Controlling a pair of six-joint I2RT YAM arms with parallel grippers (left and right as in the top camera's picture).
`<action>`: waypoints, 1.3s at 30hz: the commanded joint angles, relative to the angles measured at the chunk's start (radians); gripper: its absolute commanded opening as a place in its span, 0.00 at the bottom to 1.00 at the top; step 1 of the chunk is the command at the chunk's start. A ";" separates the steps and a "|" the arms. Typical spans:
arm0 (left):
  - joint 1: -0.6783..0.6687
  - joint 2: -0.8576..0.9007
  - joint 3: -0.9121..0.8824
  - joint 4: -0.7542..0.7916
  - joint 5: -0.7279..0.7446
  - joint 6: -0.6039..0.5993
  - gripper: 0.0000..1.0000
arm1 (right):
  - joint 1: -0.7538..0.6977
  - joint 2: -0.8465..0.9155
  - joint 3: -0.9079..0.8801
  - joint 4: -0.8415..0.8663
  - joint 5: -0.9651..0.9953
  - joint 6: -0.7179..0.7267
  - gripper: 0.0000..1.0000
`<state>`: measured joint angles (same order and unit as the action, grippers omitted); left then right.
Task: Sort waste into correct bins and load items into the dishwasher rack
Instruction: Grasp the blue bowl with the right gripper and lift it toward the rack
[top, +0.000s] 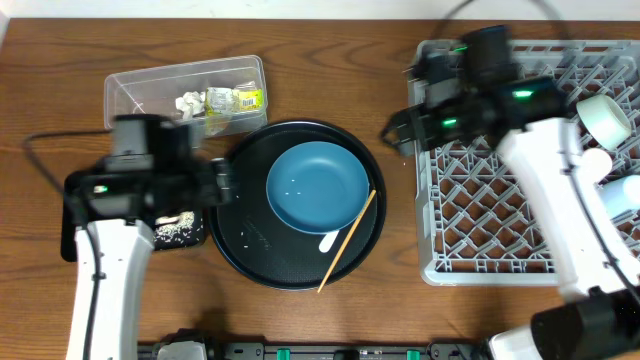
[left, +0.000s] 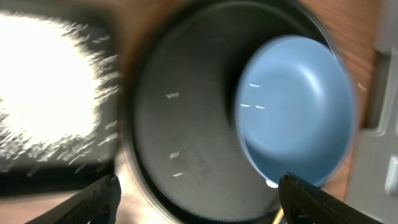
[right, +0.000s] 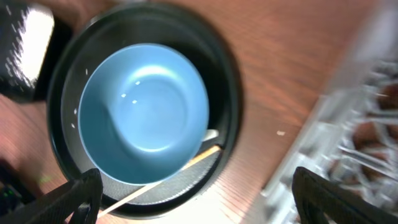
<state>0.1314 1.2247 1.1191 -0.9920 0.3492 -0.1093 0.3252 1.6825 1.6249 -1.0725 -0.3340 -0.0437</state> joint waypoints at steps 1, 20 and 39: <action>0.120 0.012 0.010 -0.033 -0.029 -0.005 0.82 | 0.087 0.093 0.008 0.018 0.102 0.055 0.90; 0.201 0.027 0.008 -0.047 -0.028 -0.050 0.83 | 0.192 0.447 0.023 0.096 0.198 0.275 0.01; 0.201 0.027 0.008 -0.047 -0.025 -0.050 0.83 | -0.110 0.042 0.258 0.024 1.102 0.218 0.01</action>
<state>0.3275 1.2476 1.1191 -1.0367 0.3298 -0.1543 0.2653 1.7195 1.8820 -1.0550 0.4156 0.1848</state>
